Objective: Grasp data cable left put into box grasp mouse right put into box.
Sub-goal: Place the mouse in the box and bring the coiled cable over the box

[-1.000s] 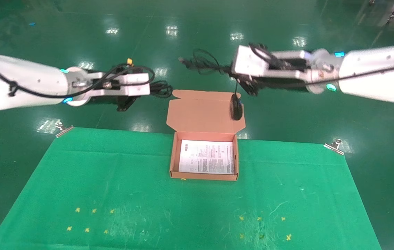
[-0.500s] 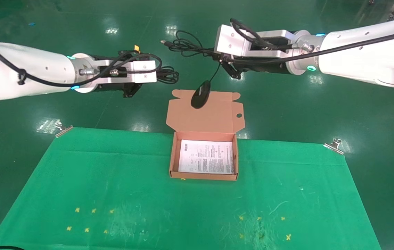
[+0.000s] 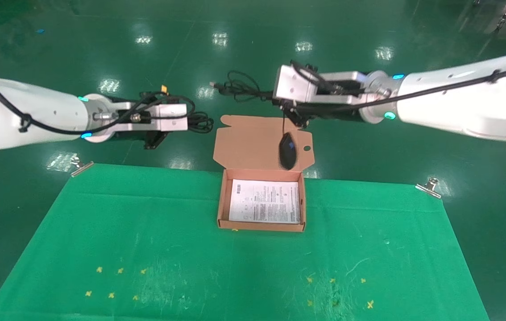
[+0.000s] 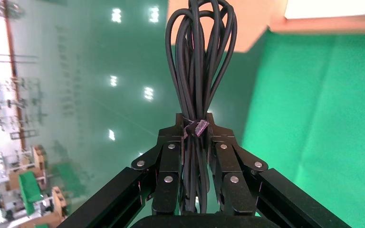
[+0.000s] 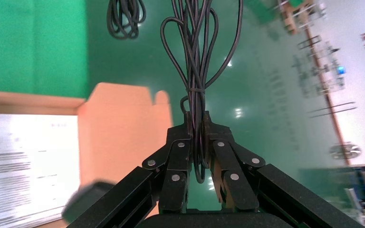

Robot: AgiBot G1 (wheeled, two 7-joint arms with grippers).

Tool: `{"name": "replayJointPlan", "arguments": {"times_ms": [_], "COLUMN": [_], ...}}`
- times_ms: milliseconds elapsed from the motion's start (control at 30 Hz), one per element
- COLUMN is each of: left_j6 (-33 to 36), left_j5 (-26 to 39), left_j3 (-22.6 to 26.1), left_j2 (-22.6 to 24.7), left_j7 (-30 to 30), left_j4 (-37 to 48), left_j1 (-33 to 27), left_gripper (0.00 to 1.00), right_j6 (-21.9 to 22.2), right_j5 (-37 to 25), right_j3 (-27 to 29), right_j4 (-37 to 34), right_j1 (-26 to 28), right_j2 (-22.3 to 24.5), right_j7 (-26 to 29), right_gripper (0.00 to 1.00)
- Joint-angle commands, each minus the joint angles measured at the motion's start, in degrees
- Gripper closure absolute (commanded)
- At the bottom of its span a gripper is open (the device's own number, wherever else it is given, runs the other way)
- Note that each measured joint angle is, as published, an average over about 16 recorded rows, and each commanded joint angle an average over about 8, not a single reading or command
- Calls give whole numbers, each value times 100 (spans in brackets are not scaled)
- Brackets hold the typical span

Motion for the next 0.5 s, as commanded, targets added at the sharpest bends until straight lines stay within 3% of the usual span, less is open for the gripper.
{"name": "replayJointPlan", "arguments": {"times_ms": [33,500], "left_j6": [54,755], "left_j5": [46,724], "left_j3": [25,138], "left_j2": [-29,-526], "left_j7": [-49,-1152], "left_j4": [-24,-845], "left_j1": [34,312], "left_gripper": [100,100], "right_j6": [1,241], "right_j5": [-19,6], "right_j3": [-19,-356], "right_j4": [-42,-906], "right_j1": [-45,-242], "right_j2": [-6,-607], "right_j7": [-6,-244], "right_gripper": [100,100]}}
